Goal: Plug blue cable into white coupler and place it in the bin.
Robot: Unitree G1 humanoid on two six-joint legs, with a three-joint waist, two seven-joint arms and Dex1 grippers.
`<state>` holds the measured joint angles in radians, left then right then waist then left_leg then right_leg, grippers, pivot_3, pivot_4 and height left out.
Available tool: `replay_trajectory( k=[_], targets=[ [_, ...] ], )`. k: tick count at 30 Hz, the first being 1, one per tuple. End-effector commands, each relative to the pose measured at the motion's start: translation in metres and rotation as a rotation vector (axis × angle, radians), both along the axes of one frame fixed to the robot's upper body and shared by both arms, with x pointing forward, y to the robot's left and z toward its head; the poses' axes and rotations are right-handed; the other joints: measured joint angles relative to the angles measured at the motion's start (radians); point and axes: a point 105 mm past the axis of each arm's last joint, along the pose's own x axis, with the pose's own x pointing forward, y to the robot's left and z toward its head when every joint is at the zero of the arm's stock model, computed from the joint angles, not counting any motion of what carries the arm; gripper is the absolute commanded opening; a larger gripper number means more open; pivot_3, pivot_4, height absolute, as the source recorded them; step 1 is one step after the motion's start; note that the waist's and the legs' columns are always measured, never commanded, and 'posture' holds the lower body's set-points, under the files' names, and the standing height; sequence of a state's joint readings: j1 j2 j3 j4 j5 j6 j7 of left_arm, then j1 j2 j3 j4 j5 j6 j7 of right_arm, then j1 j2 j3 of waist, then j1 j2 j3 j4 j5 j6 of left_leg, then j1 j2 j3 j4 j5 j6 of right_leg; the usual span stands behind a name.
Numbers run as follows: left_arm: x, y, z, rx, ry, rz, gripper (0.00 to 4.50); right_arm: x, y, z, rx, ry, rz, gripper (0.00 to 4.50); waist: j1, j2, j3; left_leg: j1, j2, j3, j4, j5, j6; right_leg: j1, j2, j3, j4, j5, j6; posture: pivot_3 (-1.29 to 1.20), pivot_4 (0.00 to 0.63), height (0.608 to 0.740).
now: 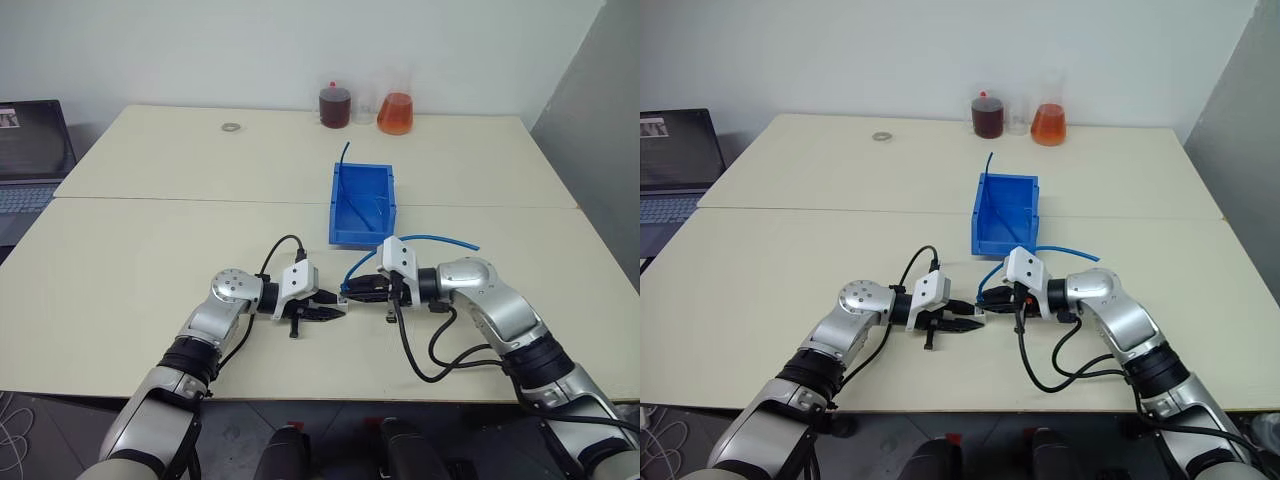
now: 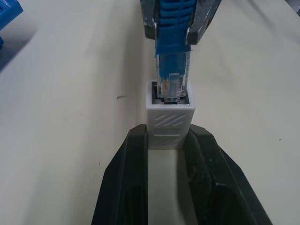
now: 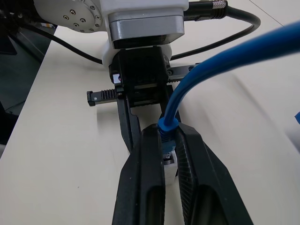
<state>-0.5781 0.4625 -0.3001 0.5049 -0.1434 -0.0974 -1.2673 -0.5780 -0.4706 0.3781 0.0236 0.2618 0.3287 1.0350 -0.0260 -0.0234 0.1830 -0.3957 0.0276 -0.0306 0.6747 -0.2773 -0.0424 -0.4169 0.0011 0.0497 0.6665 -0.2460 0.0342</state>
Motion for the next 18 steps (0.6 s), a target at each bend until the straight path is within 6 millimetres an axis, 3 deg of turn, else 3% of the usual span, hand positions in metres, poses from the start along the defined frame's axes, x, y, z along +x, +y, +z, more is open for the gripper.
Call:
replay_trajectory(
  k=[1, 11, 18],
  targets=[
    [-0.002, 0.003, -0.01, 0.032, 0.022, 0.016, 0.77, 0.001, 0.002, -0.01, -0.056, -0.02, 0.02, 0.11, -0.001, 0.0, 0.0, 0.0, 0.0, 0.0, 0.0, 0.0, 0.0, 0.0, 0.0, 0.0, 0.0, 0.0, 0.0, 0.0, 0.15, 0.74],
    [-0.006, 0.006, -0.01, 0.027, 0.019, 0.041, 0.77, 0.01, 0.001, -0.033, -0.142, -0.046, 0.015, 0.11, -0.006, 0.001, -0.002, 0.014, 0.001, -0.001, -0.001, 0.0, 0.0, 0.012, 0.001, -0.001, 0.0, -0.003, 0.004, 0.0, 0.15, 0.74],
    [-0.006, 0.008, -0.008, 0.022, 0.016, 0.06, 0.77, 0.0, 0.002, -0.062, -0.167, 0.05, 0.029, 0.11, -0.008, 0.001, -0.005, 0.016, 0.002, -0.001, -0.001, 0.0, 0.0, 0.012, 0.002, 0.0, 0.003, -0.004, 0.002, 0.0, 0.15, 0.74]
  ],
)
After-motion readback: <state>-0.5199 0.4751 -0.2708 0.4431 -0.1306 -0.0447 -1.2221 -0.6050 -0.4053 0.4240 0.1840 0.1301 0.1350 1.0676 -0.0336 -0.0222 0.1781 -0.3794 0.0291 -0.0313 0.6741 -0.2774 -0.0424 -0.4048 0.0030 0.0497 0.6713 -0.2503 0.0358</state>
